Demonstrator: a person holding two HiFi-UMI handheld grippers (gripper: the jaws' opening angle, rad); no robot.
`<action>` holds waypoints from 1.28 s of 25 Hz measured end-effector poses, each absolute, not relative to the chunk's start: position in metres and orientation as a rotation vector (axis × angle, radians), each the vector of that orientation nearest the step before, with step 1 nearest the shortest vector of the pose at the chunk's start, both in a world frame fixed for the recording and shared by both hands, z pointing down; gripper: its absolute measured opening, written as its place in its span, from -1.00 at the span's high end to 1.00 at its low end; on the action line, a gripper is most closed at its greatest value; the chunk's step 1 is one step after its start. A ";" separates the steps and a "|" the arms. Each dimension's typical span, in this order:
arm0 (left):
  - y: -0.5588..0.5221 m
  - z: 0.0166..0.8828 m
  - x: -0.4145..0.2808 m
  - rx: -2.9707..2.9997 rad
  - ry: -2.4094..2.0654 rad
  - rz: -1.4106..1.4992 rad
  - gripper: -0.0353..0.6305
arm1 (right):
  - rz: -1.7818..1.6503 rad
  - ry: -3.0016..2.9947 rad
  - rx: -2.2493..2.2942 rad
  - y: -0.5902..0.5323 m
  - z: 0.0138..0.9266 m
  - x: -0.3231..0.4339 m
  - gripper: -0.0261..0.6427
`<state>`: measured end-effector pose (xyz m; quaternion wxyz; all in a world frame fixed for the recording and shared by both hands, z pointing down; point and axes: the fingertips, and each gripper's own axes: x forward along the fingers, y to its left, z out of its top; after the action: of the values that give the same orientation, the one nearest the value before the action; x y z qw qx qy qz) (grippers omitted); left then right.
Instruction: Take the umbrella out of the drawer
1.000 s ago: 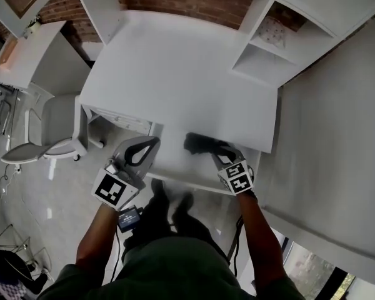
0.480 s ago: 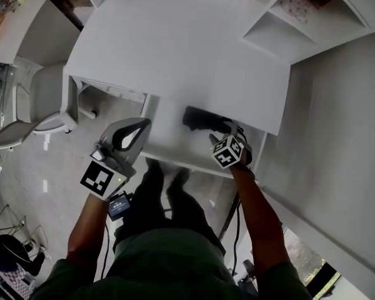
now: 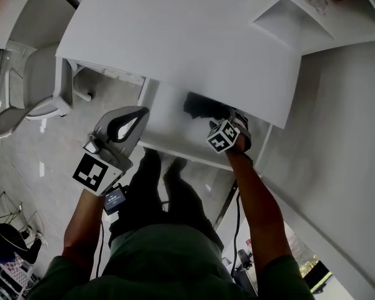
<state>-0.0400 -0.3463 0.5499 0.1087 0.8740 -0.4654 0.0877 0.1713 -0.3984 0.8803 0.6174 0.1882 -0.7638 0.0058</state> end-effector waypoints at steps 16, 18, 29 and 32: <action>-0.344 0.578 -0.051 2.523 -1.348 0.228 0.89 | -0.026 -1.671 0.449 -0.408 0.916 0.163 -0.13; -0.345 0.578 -0.052 2.523 -1.352 0.221 0.89 | -0.056 -1.647 0.447 -0.410 0.918 0.164 -0.09; -0.342 0.570 -0.065 2.540 -1.378 0.209 0.89 | -0.101 -1.603 0.419 -0.403 0.914 0.169 0.16; -0.340 0.570 -0.069 2.534 -1.380 0.217 0.89 | -0.049 -1.625 0.426 -0.394 0.911 0.167 0.17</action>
<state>-0.0693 -0.3402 0.5704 0.1239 0.8690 -0.4733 0.0743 0.1669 -0.3941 0.9114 0.6673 0.1889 -0.7201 -0.0217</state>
